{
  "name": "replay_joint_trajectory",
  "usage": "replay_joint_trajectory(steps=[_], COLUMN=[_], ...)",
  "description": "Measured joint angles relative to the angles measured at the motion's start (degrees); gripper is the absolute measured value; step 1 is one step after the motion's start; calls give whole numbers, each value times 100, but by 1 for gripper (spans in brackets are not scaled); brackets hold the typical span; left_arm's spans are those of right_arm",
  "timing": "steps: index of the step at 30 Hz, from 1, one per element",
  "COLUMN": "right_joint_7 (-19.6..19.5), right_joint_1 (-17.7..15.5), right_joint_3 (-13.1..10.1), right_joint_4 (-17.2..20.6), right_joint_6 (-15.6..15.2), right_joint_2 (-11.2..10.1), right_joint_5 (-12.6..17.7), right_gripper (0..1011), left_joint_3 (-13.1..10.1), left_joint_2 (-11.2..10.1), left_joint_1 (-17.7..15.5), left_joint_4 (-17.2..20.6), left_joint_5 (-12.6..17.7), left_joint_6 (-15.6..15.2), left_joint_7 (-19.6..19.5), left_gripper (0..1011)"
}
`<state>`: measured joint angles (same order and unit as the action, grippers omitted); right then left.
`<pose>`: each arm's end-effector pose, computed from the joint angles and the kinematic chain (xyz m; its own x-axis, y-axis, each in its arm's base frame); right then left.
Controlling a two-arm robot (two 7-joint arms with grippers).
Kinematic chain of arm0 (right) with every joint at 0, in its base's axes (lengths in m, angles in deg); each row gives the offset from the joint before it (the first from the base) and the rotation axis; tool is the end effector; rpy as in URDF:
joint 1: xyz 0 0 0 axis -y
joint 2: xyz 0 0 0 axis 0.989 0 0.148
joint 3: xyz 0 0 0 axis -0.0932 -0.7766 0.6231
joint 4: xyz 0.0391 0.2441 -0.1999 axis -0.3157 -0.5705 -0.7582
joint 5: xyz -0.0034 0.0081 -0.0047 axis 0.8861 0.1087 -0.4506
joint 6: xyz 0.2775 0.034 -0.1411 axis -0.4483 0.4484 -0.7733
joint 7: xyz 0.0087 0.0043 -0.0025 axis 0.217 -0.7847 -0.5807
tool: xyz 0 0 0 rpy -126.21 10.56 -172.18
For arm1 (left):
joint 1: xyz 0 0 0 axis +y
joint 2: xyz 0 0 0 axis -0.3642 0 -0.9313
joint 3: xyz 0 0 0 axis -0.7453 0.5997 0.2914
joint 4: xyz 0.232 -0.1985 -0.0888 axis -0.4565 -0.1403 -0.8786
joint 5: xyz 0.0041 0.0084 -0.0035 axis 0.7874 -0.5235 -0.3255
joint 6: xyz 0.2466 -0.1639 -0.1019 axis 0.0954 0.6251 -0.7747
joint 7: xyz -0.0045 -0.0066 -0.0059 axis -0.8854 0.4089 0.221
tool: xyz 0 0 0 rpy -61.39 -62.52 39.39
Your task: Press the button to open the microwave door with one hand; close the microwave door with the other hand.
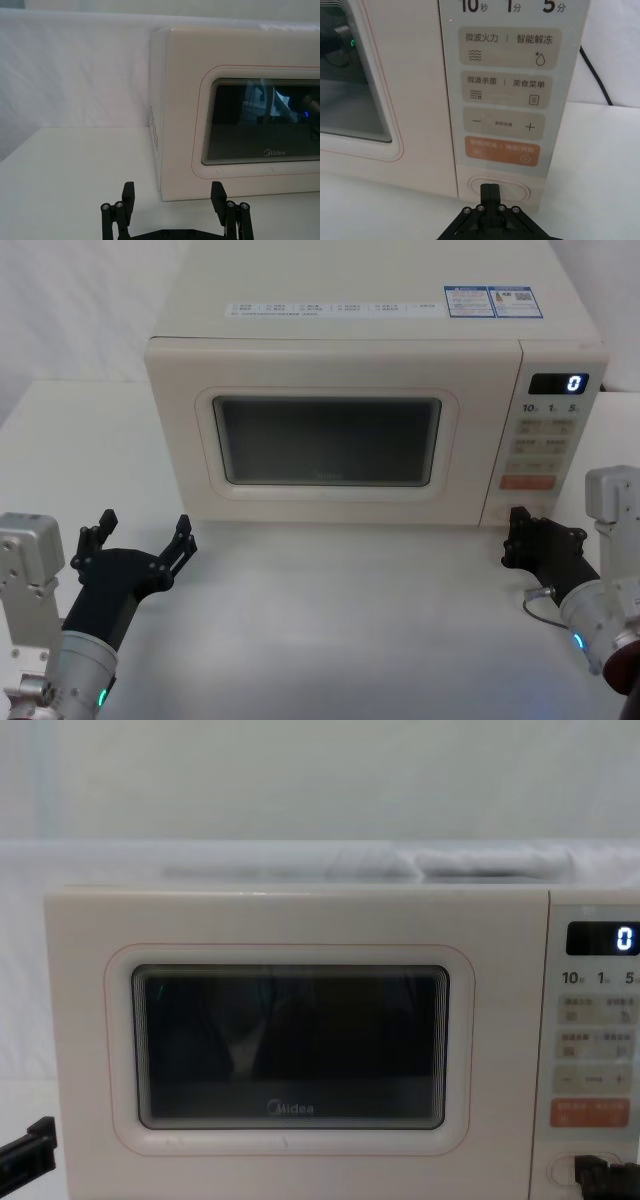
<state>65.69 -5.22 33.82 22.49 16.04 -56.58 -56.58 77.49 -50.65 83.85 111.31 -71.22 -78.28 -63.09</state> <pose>0.3475 0.0156 -0.3357 0.2608 -0.9654 -0.0011 0.9575 0.2588 -0.1276 0.2501 0.0437 -0.3114 0.1244 0.9917 -0.0328 -0.9921 0.1238 -0.0177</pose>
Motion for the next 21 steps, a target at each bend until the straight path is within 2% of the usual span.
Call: replay_joint_trajectory(steps=[21], right_joint_7=[-17], right_joint_1=[234], right_joint_3=[-30], right_joint_4=[-358], right_joint_6=[112], right_joint_2=[93], right_joint_5=[-37], right_gripper=[0], left_joint_3=[0], left_joint_2=[0], left_joint_1=[0], left_joint_4=[0], left_joint_5=[0], left_joint_6=[0], left_joint_7=[0], left_gripper=[1001])
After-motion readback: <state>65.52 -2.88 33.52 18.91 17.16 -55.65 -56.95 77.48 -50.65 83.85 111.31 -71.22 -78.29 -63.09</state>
